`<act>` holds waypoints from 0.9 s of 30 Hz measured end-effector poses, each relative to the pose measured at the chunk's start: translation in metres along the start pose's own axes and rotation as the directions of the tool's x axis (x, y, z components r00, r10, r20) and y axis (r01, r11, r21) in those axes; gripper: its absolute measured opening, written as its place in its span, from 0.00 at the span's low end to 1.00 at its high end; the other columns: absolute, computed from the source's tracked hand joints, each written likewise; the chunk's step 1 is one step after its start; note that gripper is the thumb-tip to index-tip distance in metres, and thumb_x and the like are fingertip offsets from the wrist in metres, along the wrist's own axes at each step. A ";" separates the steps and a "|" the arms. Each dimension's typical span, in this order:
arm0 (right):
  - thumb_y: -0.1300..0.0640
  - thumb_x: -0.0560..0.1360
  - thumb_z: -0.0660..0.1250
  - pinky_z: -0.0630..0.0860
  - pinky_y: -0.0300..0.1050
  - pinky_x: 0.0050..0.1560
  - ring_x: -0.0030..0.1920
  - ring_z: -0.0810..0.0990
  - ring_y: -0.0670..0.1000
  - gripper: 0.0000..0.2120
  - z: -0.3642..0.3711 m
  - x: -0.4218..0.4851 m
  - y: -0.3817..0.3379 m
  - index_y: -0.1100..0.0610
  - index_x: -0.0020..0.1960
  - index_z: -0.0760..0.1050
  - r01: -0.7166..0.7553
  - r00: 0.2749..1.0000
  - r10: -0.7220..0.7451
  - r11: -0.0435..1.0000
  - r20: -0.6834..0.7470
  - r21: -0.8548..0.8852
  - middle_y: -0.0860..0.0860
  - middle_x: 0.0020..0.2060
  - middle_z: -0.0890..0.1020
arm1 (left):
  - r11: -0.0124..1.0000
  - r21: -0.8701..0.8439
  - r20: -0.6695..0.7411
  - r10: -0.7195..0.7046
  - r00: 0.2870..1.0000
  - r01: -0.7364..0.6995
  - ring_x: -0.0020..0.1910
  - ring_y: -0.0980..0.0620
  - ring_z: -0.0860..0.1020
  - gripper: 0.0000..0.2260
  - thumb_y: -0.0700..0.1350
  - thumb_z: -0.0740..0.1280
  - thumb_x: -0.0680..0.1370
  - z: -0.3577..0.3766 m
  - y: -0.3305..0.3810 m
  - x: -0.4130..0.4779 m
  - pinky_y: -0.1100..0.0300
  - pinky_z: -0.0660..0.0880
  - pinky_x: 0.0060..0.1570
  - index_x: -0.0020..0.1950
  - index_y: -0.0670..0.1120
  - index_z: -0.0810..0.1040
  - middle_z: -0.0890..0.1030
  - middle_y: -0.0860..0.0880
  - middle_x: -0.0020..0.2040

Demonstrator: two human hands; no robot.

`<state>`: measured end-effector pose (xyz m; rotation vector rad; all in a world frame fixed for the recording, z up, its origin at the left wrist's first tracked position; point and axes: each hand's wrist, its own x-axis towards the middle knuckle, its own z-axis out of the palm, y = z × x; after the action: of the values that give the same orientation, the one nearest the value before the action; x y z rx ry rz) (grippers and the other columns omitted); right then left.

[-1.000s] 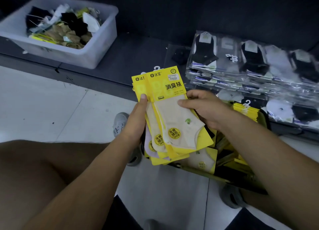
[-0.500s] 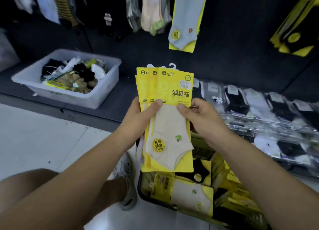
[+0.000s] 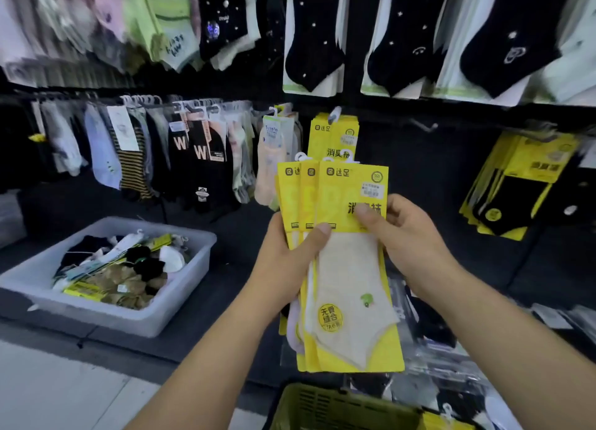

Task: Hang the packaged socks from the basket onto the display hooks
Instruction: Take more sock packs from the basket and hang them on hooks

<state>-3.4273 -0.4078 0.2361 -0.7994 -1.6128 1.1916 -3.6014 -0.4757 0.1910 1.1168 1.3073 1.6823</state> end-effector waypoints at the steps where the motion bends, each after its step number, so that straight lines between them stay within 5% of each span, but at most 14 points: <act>1: 0.48 0.75 0.73 0.84 0.47 0.45 0.46 0.87 0.50 0.10 0.001 0.007 -0.004 0.54 0.51 0.79 0.015 1.000 -0.015 1.000 -0.022 -0.009 0.49 0.46 0.87 | 1.000 -0.002 0.001 0.011 1.000 -0.011 0.57 0.55 0.86 0.32 0.65 0.77 0.65 0.002 0.001 0.006 0.52 0.83 0.57 0.66 0.57 0.77 0.87 0.57 0.59; 7: 0.55 0.80 0.67 0.83 0.44 0.42 0.45 0.86 0.50 0.06 0.003 0.045 -0.006 0.57 0.49 0.80 -0.042 0.998 0.045 0.996 -0.049 0.074 0.52 0.45 0.87 | 0.997 -0.070 -0.050 0.015 0.999 -0.019 0.56 0.56 0.87 0.27 0.64 0.75 0.71 -0.010 -0.001 0.032 0.62 0.84 0.46 0.67 0.56 0.78 0.88 0.58 0.57; 10: 0.56 0.81 0.66 0.81 0.56 0.52 0.44 0.85 0.53 0.08 -0.001 0.067 -0.004 0.54 0.45 0.81 -0.070 0.985 0.089 0.989 -0.151 0.128 0.56 0.46 0.87 | 0.996 -0.085 -0.100 -0.026 0.995 0.017 0.57 0.52 0.87 0.28 0.64 0.76 0.70 -0.026 -0.008 0.040 0.50 0.83 0.54 0.67 0.54 0.78 0.88 0.55 0.58; 13: 0.53 0.81 0.66 0.81 0.60 0.55 0.46 0.86 0.54 0.08 -0.007 0.089 -0.003 0.52 0.46 0.82 -0.034 0.970 0.040 0.999 -0.239 0.029 0.52 0.44 0.87 | 0.999 -0.047 -0.138 -0.010 0.990 0.004 0.54 0.55 0.88 0.29 0.67 0.76 0.67 -0.041 -0.011 0.046 0.51 0.82 0.52 0.64 0.58 0.78 0.88 0.58 0.56; 20: 0.54 0.81 0.65 0.82 0.53 0.51 0.46 0.85 0.49 0.06 0.007 0.124 -0.003 0.49 0.48 0.79 0.091 0.962 -0.128 0.983 -0.240 -0.160 0.47 0.44 0.86 | 0.998 -0.067 -0.178 -0.019 0.984 0.007 0.53 0.54 0.88 0.29 0.69 0.77 0.66 -0.056 -0.016 0.057 0.50 0.83 0.51 0.63 0.58 0.80 0.89 0.57 0.56; 27: 0.55 0.81 0.65 0.82 0.50 0.52 0.48 0.85 0.50 0.05 0.014 0.143 0.012 0.50 0.48 0.79 0.071 0.968 -0.114 0.979 -0.225 -0.190 0.49 0.45 0.86 | 0.991 -0.131 -0.138 -0.041 0.990 0.023 0.56 0.50 0.88 0.24 0.67 0.78 0.67 -0.050 -0.021 0.063 0.43 0.82 0.58 0.59 0.61 0.82 0.88 0.54 0.58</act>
<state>-3.4897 -0.2817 0.2668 -0.9326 -1.5569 0.8576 -3.6705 -0.4314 0.1775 0.9113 1.2750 1.8219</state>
